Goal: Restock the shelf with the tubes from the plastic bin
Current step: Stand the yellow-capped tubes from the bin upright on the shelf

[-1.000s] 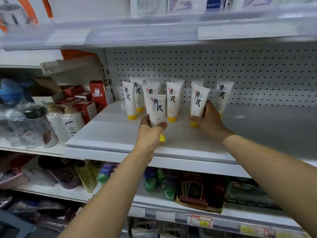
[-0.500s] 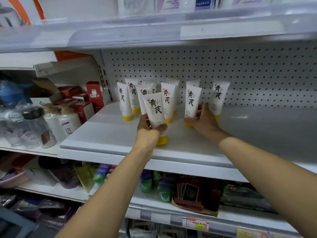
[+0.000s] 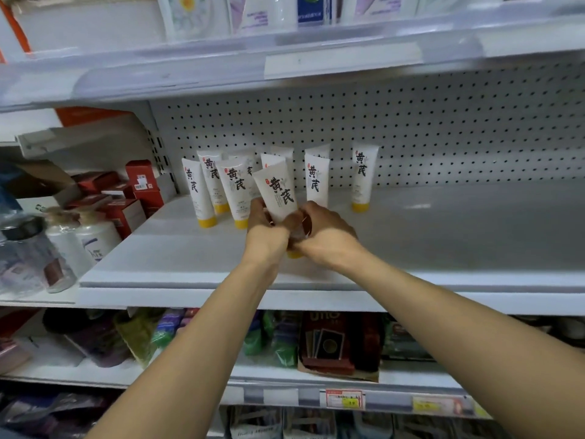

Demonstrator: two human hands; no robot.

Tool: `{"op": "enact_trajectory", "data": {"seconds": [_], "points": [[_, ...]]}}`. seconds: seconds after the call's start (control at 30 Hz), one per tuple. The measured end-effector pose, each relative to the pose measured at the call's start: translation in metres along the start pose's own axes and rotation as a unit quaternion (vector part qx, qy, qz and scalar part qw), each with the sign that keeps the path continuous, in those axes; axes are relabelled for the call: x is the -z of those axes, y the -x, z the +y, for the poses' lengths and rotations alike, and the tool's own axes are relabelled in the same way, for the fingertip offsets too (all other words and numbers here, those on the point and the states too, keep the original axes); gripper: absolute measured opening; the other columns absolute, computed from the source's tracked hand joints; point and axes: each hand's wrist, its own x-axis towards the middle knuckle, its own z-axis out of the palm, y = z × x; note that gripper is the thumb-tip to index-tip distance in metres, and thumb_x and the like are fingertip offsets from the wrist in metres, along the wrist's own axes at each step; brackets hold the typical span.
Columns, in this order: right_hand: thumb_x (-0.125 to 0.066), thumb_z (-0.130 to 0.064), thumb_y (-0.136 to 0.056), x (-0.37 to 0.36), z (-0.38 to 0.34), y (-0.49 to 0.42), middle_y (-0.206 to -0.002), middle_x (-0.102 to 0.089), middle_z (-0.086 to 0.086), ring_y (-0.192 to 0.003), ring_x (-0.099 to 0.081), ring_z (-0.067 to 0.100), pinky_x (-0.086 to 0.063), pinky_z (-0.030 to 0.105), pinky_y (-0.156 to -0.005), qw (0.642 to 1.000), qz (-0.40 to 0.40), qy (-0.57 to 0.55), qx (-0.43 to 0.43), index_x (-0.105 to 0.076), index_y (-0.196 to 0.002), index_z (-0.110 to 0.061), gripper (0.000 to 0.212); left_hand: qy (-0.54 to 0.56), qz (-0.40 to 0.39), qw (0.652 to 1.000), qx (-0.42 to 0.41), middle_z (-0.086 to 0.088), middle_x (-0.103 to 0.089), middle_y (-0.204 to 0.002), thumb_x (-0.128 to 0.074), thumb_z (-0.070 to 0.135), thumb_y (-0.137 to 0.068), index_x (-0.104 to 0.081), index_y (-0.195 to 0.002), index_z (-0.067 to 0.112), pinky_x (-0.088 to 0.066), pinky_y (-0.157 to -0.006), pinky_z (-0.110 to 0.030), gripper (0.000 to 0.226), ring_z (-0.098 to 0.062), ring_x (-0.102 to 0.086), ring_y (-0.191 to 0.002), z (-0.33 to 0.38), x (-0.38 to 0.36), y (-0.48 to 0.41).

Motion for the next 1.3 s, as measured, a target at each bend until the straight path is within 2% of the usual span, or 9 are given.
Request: {"op": "enact_trajectory", "data": {"seconds": [0.1,0.17,0.23,0.37,0.43,0.6,0.83,1.07,1.3], "points": [[-0.072,-0.042,-0.069,0.004,0.013,0.000,-0.083,-0.062,-0.010,-0.083,-0.063,0.017,-0.054,0.034,-0.074,1.000,0.026,-0.009,-0.005,-0.050,-0.095,-0.025,0.038,-0.030,-0.034,0.999,-0.001,-0.008,-0.069,-0.104,-0.071,0.002,-0.080,-0.051,-0.105,0.019,-0.058,-0.080,-0.047,0.037,-0.028,-0.068,-0.095,-0.001,-0.005,-0.001],[-0.073,-0.042,-0.067,0.009,0.026,-0.003,-0.092,-0.066,-0.005,-0.084,-0.065,0.020,-0.056,0.038,-0.075,0.998,0.049,-0.011,-0.023,-0.053,-0.097,-0.023,0.041,-0.082,-0.074,0.994,-0.011,-0.005,-0.067,-0.103,-0.073,0.004,-0.079,-0.050,-0.114,0.016,-0.058,-0.074,-0.032,0.043,-0.023,-0.066,-0.093,0.001,-0.008,0.000],[-0.073,-0.041,-0.069,0.017,0.042,-0.008,-0.095,-0.067,-0.003,-0.085,-0.064,0.021,-0.056,0.040,-0.076,0.995,0.078,-0.024,-0.049,-0.054,-0.100,-0.023,0.040,-0.157,-0.108,0.982,-0.012,-0.003,-0.061,-0.109,-0.074,0.010,-0.081,-0.046,-0.126,0.016,-0.049,-0.067,-0.018,0.053,-0.016,-0.061,-0.095,0.002,-0.009,0.000],[-0.074,-0.033,-0.069,0.037,0.072,-0.021,-0.100,-0.067,0.001,-0.091,-0.064,0.024,-0.055,0.042,-0.081,0.986,0.138,-0.051,-0.084,-0.057,-0.100,-0.017,0.039,-0.316,-0.083,0.943,-0.056,0.004,-0.061,-0.104,-0.073,0.021,-0.082,-0.054,-0.119,0.022,-0.051,-0.081,-0.031,0.041,-0.017,-0.061,-0.098,-0.010,-0.001,-0.007],[-0.074,-0.028,-0.071,0.044,0.085,-0.029,-0.103,-0.065,0.004,-0.094,-0.063,0.026,-0.054,0.040,-0.080,0.983,0.142,-0.063,-0.096,-0.057,-0.102,-0.014,0.039,-0.360,-0.057,0.930,-0.049,0.007,-0.064,-0.100,-0.070,0.025,-0.083,-0.059,-0.112,0.024,-0.051,-0.081,-0.030,0.032,-0.015,-0.063,-0.092,-0.013,0.003,-0.012],[-0.074,-0.023,-0.071,0.046,0.103,-0.045,-0.105,-0.064,0.005,-0.093,-0.062,0.025,-0.047,0.031,-0.071,0.983,0.145,-0.063,-0.098,-0.056,-0.103,-0.012,0.038,-0.393,-0.036,0.919,-0.029,0.007,-0.066,-0.099,-0.066,0.030,-0.085,-0.061,-0.111,0.025,-0.048,-0.073,-0.027,0.027,-0.015,-0.063,-0.088,-0.013,0.009,-0.019],[-0.074,-0.020,-0.076,0.038,0.113,-0.053,-0.116,-0.060,0.007,-0.104,-0.060,0.026,-0.054,0.039,-0.085,0.984,0.132,-0.072,-0.100,-0.053,-0.115,-0.010,0.046,-0.394,-0.038,0.918,-0.032,0.007,-0.065,-0.097,-0.065,0.028,-0.087,-0.061,-0.112,0.024,-0.044,-0.072,-0.023,0.026,-0.013,-0.061,-0.087,-0.014,0.014,-0.019],[-0.071,-0.019,-0.079,0.037,0.109,-0.053,-0.120,-0.059,0.009,-0.108,-0.058,0.028,-0.052,0.041,-0.089,0.983,0.126,-0.073,-0.111,-0.049,-0.120,-0.008,0.048,-0.388,-0.049,0.920,-0.013,0.005,-0.065,-0.099,-0.065,0.028,-0.087,-0.062,-0.112,0.024,-0.050,-0.078,-0.028,0.026,-0.017,-0.062,-0.090,-0.014,0.014,-0.021],[-0.068,-0.021,-0.083,0.038,0.104,-0.036,-0.123,-0.058,0.014,-0.110,-0.058,0.032,-0.048,0.038,-0.090,0.976,0.124,-0.068,-0.167,-0.042,-0.127,-0.005,0.053,-0.361,-0.074,0.930,-0.006,0.004,-0.065,-0.106,-0.065,0.025,-0.088,-0.061,-0.113,0.020,-0.048,-0.084,-0.028,0.026,-0.017,-0.061,-0.099,-0.007,0.022,-0.008]]}}
